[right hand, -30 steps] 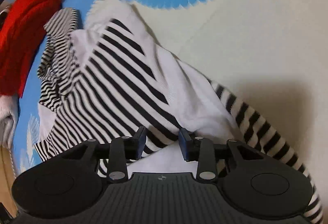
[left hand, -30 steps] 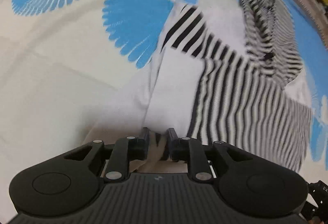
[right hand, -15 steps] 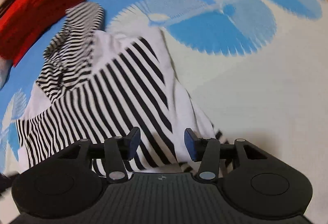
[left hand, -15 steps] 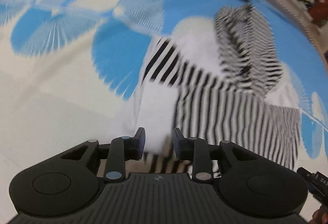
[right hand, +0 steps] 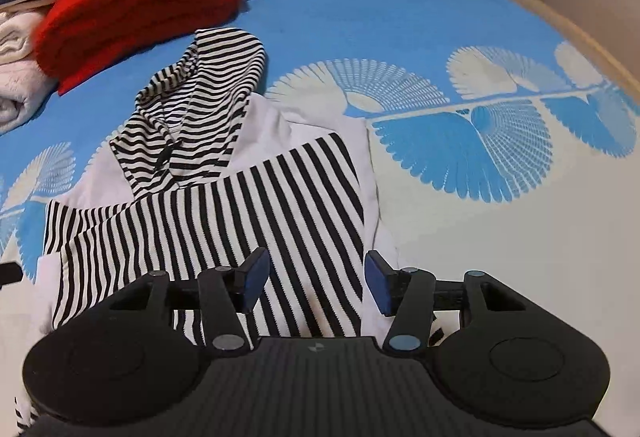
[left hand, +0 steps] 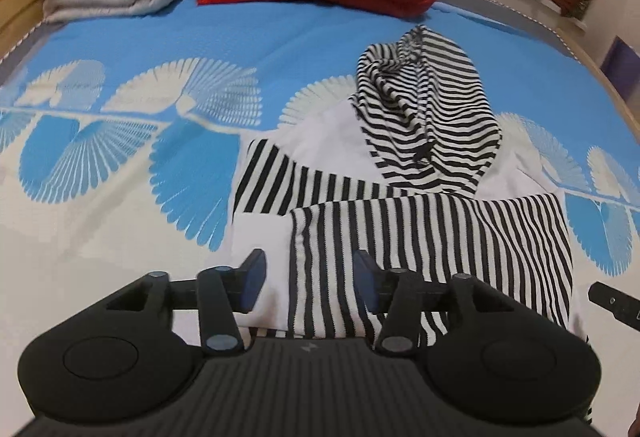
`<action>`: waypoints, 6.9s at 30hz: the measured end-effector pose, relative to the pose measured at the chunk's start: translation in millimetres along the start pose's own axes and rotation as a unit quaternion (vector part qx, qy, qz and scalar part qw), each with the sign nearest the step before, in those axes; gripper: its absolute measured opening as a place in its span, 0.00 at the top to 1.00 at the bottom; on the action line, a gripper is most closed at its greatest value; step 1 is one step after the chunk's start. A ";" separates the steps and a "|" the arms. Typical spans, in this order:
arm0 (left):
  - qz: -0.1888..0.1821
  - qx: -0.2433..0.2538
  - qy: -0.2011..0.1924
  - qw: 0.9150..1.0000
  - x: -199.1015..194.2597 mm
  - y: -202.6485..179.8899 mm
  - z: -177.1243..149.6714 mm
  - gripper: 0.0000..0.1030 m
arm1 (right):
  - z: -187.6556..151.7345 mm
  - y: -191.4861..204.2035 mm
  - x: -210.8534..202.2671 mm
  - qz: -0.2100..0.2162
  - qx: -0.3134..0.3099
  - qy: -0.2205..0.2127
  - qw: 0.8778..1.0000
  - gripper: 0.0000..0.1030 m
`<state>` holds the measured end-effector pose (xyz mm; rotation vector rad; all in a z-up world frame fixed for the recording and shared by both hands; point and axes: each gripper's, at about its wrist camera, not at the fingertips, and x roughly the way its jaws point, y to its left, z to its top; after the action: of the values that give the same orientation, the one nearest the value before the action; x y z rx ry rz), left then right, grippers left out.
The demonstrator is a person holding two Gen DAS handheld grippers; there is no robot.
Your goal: Fold small clothes
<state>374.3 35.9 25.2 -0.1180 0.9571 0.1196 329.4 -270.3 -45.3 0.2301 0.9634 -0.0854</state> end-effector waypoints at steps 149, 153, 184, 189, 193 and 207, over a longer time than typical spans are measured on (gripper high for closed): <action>-0.172 -0.228 0.083 0.955 41.1 79.0 6.8 0.98 | 10.7 -77.5 -11.7 0.154 0.260 0.019 0.953 1.00; -0.153 -0.270 0.242 0.919 82.7 87.5 -28.5 0.97 | -5.7 -80.5 7.0 0.162 0.285 0.069 0.942 1.00; -0.105 -0.219 0.164 0.956 70.3 96.6 -20.5 0.71 | -29.3 -62.3 45.8 0.088 0.269 0.179 0.942 0.75; -0.112 -0.160 0.080 0.977 41.6 86.1 -3.4 0.59 | -5.5 -50.0 22.1 0.103 0.208 0.089 0.969 0.45; -0.125 -0.200 0.137 0.962 65.9 84.0 -19.4 0.87 | -4.9 -48.7 39.4 0.113 0.190 0.091 0.971 0.48; -0.085 -0.128 0.162 0.975 65.5 81.6 -20.9 0.90 | -26.3 -66.4 63.4 0.068 0.280 0.153 0.945 0.87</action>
<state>382.2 116.5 -44.3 -0.4677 1.2494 0.0652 332.9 -326.8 -122.2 0.8526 1.2155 -0.2017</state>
